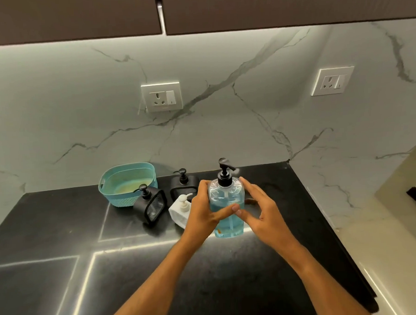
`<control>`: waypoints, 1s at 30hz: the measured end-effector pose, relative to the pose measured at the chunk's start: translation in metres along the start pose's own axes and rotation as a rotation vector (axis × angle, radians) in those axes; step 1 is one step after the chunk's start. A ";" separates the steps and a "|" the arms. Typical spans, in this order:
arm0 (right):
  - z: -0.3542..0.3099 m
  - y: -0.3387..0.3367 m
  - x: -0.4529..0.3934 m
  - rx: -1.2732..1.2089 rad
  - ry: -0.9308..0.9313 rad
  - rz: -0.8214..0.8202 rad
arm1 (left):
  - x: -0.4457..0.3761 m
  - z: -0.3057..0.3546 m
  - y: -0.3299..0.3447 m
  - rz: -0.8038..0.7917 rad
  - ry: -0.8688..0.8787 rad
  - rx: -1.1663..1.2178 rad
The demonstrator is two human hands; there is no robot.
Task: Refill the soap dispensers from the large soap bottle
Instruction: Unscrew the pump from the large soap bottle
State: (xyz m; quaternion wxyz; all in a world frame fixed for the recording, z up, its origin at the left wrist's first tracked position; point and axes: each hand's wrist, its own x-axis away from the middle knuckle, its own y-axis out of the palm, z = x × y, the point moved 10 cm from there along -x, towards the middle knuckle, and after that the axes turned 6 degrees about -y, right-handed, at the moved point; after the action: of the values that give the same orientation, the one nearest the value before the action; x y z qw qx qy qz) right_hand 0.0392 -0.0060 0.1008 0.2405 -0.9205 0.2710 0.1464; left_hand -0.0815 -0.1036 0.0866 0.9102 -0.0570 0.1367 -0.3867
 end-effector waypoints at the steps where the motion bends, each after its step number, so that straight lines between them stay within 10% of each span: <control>1: -0.009 0.000 0.000 0.002 -0.018 -0.007 | 0.004 0.001 -0.006 0.027 0.004 0.007; 12: -0.081 0.000 -0.023 0.377 -0.051 0.326 | 0.027 0.005 -0.014 0.120 0.041 -0.134; 21: -0.085 0.000 -0.037 0.070 0.030 0.063 | 0.029 0.009 -0.020 0.065 -0.009 -0.026; 30: -0.094 -0.015 -0.035 0.199 -0.015 0.220 | 0.025 0.019 -0.023 0.140 -0.004 -0.047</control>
State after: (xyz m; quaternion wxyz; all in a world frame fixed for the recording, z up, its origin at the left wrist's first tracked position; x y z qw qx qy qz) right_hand 0.0330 -0.0291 0.1997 0.3150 -0.8556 0.3819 0.1510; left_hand -0.0751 -0.1371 0.1046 0.9338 -0.0696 0.1476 -0.3185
